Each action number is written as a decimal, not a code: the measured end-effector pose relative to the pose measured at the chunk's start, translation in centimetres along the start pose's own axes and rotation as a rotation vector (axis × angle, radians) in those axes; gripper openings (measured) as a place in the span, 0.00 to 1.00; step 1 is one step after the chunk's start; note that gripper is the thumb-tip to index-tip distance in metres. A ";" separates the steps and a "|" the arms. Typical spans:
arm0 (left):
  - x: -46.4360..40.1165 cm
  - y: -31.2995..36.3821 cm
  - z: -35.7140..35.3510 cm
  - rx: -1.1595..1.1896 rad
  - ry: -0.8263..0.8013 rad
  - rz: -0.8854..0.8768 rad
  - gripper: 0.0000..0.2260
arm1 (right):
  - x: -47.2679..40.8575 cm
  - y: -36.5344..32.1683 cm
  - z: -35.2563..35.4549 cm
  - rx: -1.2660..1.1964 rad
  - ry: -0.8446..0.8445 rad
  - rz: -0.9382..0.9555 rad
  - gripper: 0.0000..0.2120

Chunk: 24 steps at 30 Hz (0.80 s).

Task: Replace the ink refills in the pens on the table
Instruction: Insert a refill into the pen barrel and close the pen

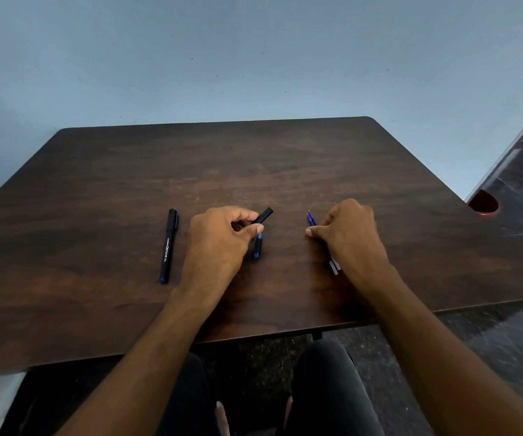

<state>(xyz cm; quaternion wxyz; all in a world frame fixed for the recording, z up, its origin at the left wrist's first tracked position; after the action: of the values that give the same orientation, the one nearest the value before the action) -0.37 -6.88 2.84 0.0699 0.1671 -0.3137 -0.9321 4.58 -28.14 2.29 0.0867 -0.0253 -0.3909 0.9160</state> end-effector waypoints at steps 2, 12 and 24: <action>0.0 0.1 0.1 0.008 0.002 -0.004 0.11 | 0.0 -0.1 0.0 -0.009 -0.007 -0.013 0.17; 0.0 -0.3 0.1 0.005 -0.004 -0.027 0.11 | 0.0 0.0 -0.2 -0.006 0.016 0.008 0.14; 0.1 -0.8 0.6 0.045 0.028 -0.017 0.10 | 0.6 -0.4 0.4 -0.016 -0.011 0.012 0.13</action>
<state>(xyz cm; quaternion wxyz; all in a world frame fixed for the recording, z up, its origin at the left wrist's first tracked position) -0.75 -5.97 2.80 0.0626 0.1841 -0.3320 -0.9230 4.06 -27.99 2.86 0.0788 -0.0234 -0.3983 0.9136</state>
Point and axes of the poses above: each hand's wrist, its own x-axis away from the middle knuckle, its own z-axis out of the back of the hand, y = z × x, the point moved 3 cm from there along -x, towards the middle knuckle, and after that the axes turned 11 degrees about -x, right-handed, at the moved point
